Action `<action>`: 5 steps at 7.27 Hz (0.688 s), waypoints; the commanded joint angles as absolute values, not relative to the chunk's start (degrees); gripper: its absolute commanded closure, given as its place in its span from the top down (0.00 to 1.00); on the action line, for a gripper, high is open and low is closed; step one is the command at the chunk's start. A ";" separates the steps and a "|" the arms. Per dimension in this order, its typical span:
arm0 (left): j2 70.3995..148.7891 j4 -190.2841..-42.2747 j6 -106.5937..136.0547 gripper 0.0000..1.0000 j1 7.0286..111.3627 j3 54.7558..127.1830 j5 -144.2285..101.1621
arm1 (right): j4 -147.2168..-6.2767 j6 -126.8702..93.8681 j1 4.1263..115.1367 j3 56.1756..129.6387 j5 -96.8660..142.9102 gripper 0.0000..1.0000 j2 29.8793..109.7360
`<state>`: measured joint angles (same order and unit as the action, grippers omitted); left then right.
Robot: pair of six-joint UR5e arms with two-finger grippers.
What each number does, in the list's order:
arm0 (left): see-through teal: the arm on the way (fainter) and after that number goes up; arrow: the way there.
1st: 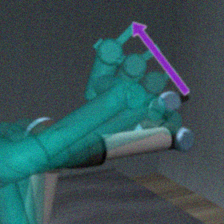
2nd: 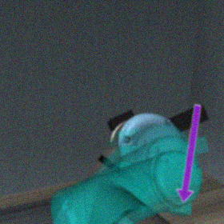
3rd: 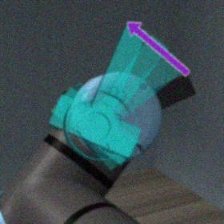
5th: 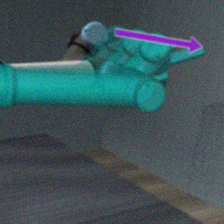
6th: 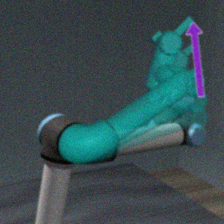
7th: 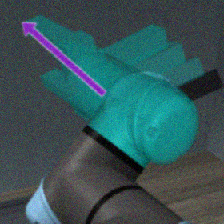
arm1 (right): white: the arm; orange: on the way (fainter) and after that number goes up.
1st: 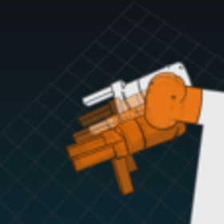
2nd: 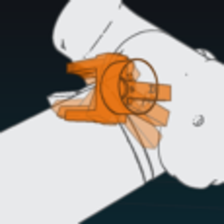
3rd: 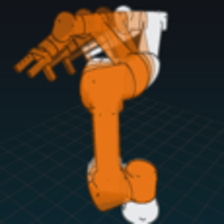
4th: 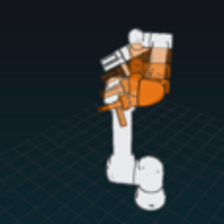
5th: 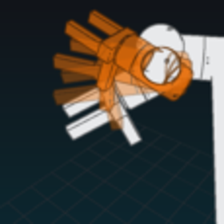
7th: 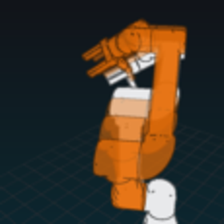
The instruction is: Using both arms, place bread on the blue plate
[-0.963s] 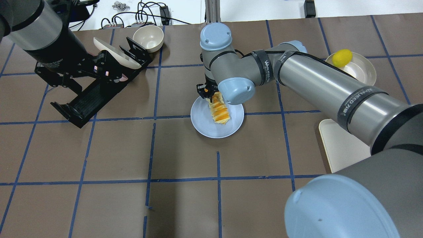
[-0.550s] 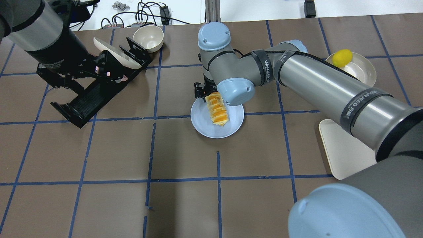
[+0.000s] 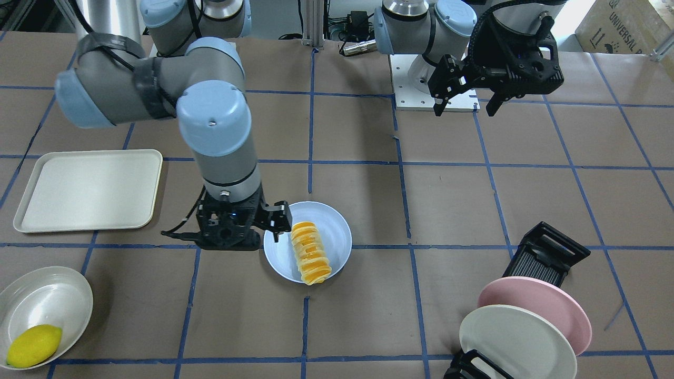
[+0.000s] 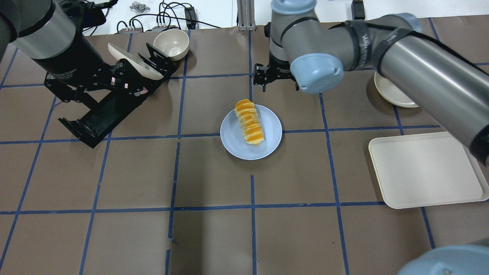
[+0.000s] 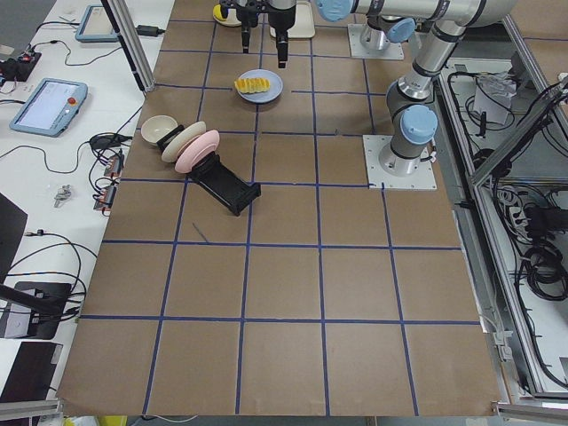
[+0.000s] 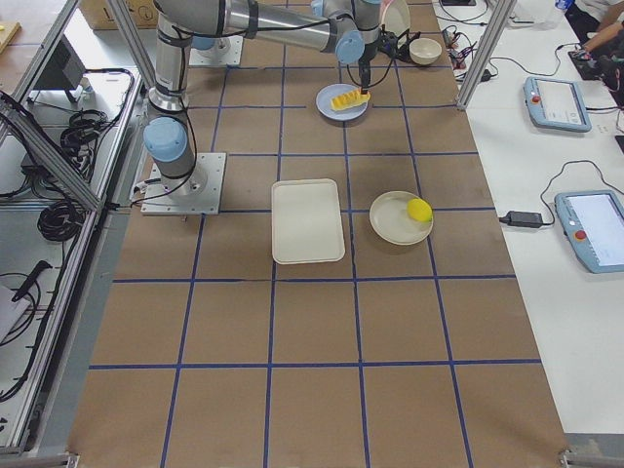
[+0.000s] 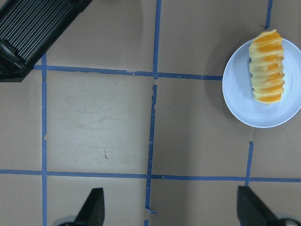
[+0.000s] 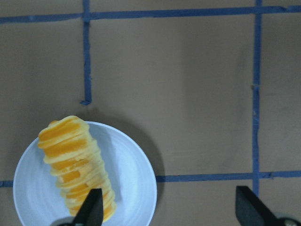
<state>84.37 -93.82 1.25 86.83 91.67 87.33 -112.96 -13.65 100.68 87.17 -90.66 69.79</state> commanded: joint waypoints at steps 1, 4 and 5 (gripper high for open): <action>84.29 -93.87 1.32 1.00 86.84 91.67 87.80 | -112.14 -14.06 92.93 87.62 -92.10 1.00 75.12; 84.46 -93.87 1.49 1.00 86.84 91.58 87.72 | -99.78 -21.03 90.88 96.37 -90.08 1.00 90.81; 84.46 -93.95 1.67 1.00 86.84 91.67 87.80 | -101.24 -20.92 90.79 99.11 -90.35 1.00 92.53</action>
